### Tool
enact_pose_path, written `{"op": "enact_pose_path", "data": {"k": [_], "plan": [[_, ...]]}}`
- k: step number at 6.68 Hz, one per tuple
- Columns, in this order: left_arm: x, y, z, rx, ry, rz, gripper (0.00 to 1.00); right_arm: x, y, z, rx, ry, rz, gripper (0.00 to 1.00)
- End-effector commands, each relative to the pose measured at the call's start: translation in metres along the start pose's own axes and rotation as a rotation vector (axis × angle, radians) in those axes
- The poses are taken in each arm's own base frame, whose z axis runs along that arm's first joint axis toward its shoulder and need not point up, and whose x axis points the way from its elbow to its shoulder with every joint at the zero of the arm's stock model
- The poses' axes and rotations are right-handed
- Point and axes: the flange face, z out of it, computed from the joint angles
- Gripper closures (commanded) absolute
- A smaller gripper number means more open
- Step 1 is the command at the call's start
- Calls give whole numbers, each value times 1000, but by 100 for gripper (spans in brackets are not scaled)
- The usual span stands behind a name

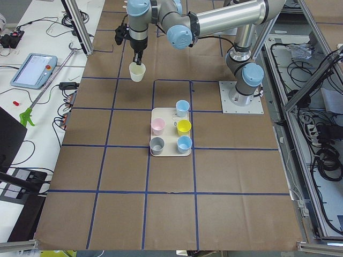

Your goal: Transfer IKEA cup to right arm and place on rack

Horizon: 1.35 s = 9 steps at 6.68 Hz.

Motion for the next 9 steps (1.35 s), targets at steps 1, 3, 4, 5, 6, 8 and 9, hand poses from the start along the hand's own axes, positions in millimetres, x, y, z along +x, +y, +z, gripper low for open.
{"op": "enact_pose_path", "data": {"k": [1,3,4,5,6,8,9], "plan": [[21,-24,-5,296,154,82,100,21,-3,10,25,-73,6,0],[40,-17,26,589,271,199,100,22,-1,9,26,-98,53,0],[53,-4,45,696,378,260,100,27,-3,12,28,-85,65,0],[62,13,65,772,422,317,99,29,-3,14,28,-78,73,0],[74,27,82,797,438,346,99,27,-2,13,30,-80,69,0],[159,51,114,834,510,519,100,31,-4,16,51,-65,149,0],[174,62,146,866,517,562,100,34,-5,18,62,-59,255,0]]}}
